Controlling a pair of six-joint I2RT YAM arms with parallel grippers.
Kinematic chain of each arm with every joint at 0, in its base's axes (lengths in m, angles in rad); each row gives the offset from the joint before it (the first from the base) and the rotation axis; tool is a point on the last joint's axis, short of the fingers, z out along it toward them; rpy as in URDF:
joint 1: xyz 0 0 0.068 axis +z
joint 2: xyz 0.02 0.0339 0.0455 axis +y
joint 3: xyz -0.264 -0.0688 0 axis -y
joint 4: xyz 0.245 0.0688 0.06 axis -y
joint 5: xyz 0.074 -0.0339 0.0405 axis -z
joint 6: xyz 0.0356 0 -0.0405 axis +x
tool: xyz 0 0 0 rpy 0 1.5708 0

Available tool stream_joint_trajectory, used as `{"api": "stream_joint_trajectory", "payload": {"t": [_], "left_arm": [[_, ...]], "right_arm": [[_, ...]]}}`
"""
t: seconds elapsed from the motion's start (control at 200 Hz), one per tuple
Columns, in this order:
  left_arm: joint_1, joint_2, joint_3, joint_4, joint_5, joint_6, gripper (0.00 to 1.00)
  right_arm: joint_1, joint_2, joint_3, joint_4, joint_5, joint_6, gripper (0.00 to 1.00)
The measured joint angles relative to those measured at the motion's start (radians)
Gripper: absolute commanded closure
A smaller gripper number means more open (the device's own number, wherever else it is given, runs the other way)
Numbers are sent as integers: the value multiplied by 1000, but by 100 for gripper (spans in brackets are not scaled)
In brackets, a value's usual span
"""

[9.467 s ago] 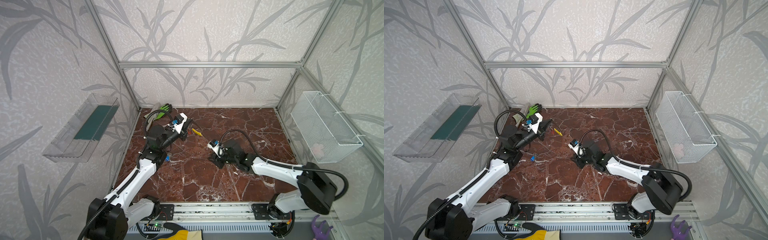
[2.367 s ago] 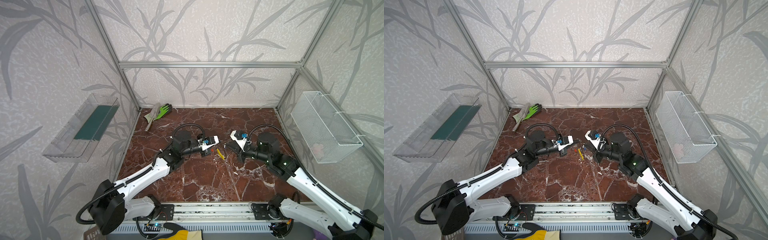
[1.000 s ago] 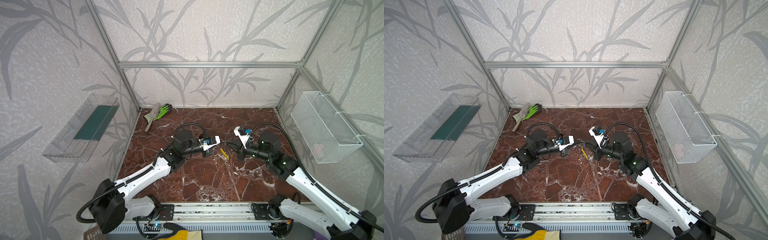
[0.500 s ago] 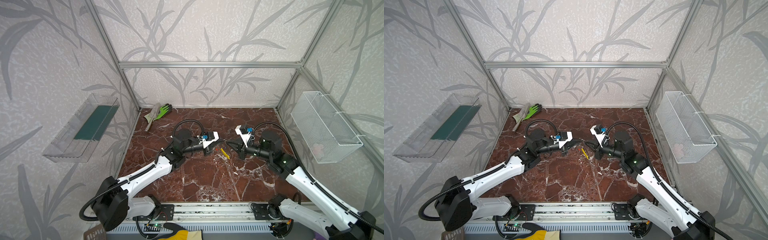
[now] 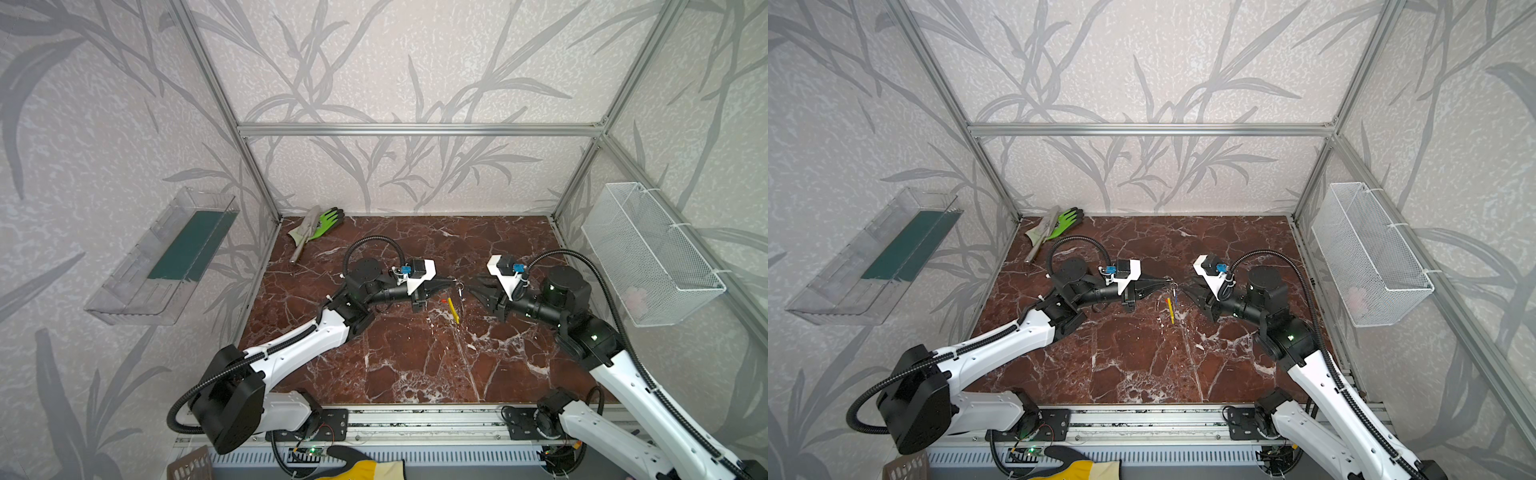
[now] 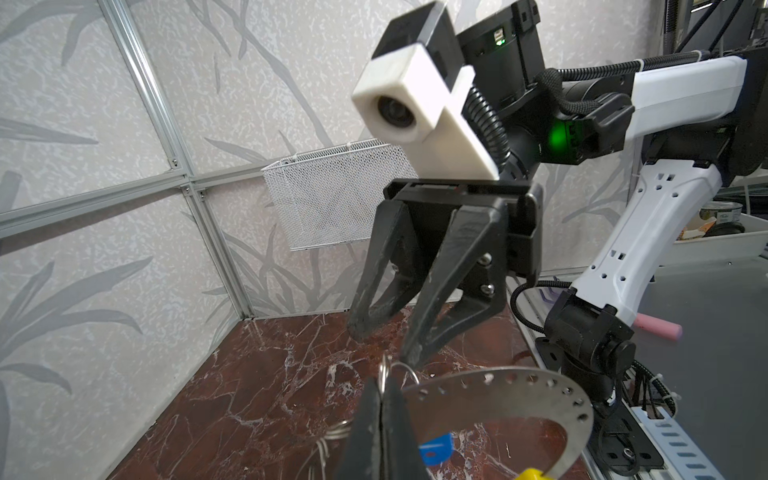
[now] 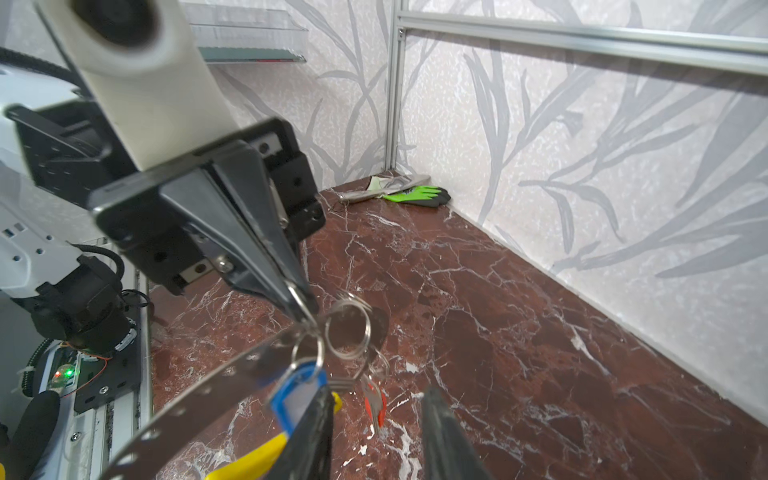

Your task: Put the keys on the keyring

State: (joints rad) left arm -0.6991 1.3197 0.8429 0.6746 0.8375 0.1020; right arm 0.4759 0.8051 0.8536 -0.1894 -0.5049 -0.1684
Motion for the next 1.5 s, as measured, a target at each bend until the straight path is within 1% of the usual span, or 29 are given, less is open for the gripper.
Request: {"api": "stream_joint_trajectory", "payload": {"t": [0.15,0.3,0.66,0.725,0.865,1.09,1.155,1.175,1.22,1.225,1.239,1.244,1.299,1.399,1.499], "left_arm": [[0,13,0,8,6,-13,100],[1,13,5,12,6,-16,100],[1,13,8,16,1,1,100],[1,13,8,17,-3,8,100],[1,14,8,17,-14,24,100],[2,14,8,18,-21,45,100],[2,14,8,17,-21,47,100],[2,15,8,17,-21,47,100],[2,17,8,18,-21,47,100],[2,17,8,18,-21,47,100],[2,18,8,17,-21,47,100],[2,18,8,18,-21,47,100],[2,21,8,20,-21,45,100],[2,25,8,40,-20,36,100],[2,31,8,63,-16,18,100]], "right_arm": [[0,-7,2,8,-30,-32,66],[0,20,15,9,-64,-31,66],[0,88,15,67,-89,69,67],[0,97,15,72,-97,80,70],[0,108,15,76,-110,107,86],[-34,136,15,82,-167,152,88],[-47,152,15,89,-197,167,87],[-51,157,15,92,-207,172,85],[-58,167,15,97,-229,183,79],[-59,169,15,97,-232,182,76],[-60,172,15,98,-237,185,75],[-61,174,15,98,-240,188,73],[-66,182,15,98,-249,186,67],[-71,165,11,95,-243,153,64],[-72,70,-18,92,-207,83,64]]}}
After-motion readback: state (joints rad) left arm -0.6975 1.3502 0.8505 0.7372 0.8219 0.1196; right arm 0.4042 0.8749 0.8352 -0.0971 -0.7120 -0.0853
